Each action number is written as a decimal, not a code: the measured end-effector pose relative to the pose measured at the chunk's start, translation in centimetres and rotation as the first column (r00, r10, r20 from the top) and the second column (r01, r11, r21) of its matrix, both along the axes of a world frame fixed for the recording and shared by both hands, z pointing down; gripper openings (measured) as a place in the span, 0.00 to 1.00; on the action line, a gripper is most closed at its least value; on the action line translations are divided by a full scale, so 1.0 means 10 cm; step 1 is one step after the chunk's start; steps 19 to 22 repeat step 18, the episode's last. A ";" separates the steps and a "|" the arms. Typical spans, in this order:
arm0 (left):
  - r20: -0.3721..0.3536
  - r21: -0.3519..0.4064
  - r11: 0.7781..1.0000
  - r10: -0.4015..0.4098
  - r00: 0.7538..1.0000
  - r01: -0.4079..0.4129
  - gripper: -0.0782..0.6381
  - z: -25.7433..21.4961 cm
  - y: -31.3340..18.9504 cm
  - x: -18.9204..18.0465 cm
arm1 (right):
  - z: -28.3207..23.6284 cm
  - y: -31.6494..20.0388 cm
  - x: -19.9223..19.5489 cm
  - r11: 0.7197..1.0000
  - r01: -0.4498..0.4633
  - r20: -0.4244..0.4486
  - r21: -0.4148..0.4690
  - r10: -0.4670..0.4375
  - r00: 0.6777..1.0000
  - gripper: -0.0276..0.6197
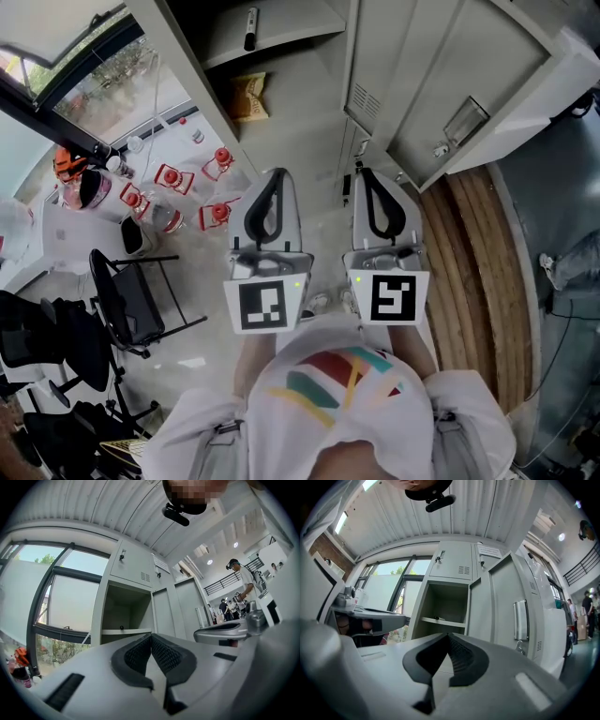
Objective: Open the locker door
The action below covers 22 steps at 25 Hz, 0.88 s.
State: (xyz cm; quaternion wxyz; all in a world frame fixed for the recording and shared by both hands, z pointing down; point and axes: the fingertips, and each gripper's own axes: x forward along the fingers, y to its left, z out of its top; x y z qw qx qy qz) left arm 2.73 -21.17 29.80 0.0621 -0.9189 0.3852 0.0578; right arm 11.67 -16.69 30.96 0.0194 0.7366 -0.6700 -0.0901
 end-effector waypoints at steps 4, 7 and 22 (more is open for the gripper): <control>-0.004 -0.002 1.000 0.009 1.000 -0.009 0.13 0.00 0.01 0.02 | -0.01 0.00 0.02 1.000 -0.006 -0.008 0.003 0.006 1.000 0.05; -0.003 -0.003 1.000 0.011 1.000 -0.011 0.13 0.00 0.01 0.02 | 0.00 0.01 0.04 1.000 -0.016 -0.002 -0.002 0.016 1.000 0.05; 0.001 -0.010 1.000 0.012 1.000 -0.012 0.13 -0.01 0.01 0.04 | -0.02 0.02 0.09 1.000 -0.026 -0.008 0.001 0.026 1.000 0.05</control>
